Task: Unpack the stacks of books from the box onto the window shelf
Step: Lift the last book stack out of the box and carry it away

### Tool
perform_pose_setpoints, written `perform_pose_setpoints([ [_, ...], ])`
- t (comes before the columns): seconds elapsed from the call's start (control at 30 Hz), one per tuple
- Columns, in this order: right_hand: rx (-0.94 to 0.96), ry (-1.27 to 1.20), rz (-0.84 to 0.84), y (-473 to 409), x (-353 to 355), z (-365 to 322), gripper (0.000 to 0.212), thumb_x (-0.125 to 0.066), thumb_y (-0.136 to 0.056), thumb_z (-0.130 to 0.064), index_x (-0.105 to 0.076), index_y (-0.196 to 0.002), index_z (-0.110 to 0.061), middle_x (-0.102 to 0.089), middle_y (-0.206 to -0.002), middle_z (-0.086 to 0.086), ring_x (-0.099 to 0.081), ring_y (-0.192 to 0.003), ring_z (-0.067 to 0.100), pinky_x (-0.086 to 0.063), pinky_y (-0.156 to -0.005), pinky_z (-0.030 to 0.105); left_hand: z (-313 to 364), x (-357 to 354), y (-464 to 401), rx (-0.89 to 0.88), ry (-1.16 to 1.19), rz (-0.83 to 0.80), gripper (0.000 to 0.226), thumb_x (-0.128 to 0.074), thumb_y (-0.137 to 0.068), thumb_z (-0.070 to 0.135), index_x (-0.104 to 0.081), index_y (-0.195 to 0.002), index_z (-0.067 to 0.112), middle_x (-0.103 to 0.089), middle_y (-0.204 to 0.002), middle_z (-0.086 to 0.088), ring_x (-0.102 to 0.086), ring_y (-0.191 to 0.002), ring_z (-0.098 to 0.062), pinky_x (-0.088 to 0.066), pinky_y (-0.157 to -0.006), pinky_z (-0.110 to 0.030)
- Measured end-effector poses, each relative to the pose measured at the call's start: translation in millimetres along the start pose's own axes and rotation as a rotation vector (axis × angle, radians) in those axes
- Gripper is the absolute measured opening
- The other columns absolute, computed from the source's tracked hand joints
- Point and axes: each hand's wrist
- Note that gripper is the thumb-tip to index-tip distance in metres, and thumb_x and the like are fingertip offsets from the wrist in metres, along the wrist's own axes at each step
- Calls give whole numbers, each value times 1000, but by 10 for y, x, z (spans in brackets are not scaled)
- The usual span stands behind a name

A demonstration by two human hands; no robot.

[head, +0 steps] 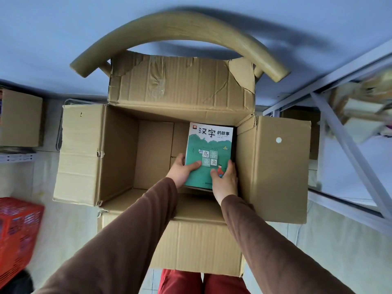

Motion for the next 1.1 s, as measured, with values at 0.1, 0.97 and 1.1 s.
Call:
perform_pose_setpoints([
  [0.1, -204, -261, -75, 14, 62, -65, 62, -61, -95, -37, -38, -148, -15, -62, -133, 4, -63, -115, 23, -48, -96, 31, 111, 157, 164, 29, 42, 6, 41, -73, -90, 13, -52, -126, 9, -72, -115, -14, -74, -87, -26, -63, -67, -33],
  [0.97, 645, -88, -886, 4210, -1300, -1772, 13, -69, -87, -39, -72, -98, -32, -77, -106, 0, -72, -103, 25, -56, -94, 53, -249, 2923, 4485, -602, 763, 602, 26, -72, -90, 25, -60, -113, 21, -79, -109, -2, -76, -86, -18, -62, -76, -40],
  [1.1, 761, -46, -989, 5186, -2058, -1668, 31, -71, -83, -43, -69, -107, -23, -77, -109, 3, -72, -105, 27, -56, -94, 52, -743, 3710, 5254, -716, 853, 722, 24, -70, -90, 25, -63, -113, 22, -79, -110, -1, -76, -91, -19, -61, -73, -36],
])
Point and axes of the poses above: each hand's wrist, its own y-axis away from the middle knuckle, its own x-axis out of the back of the hand, z = x × y
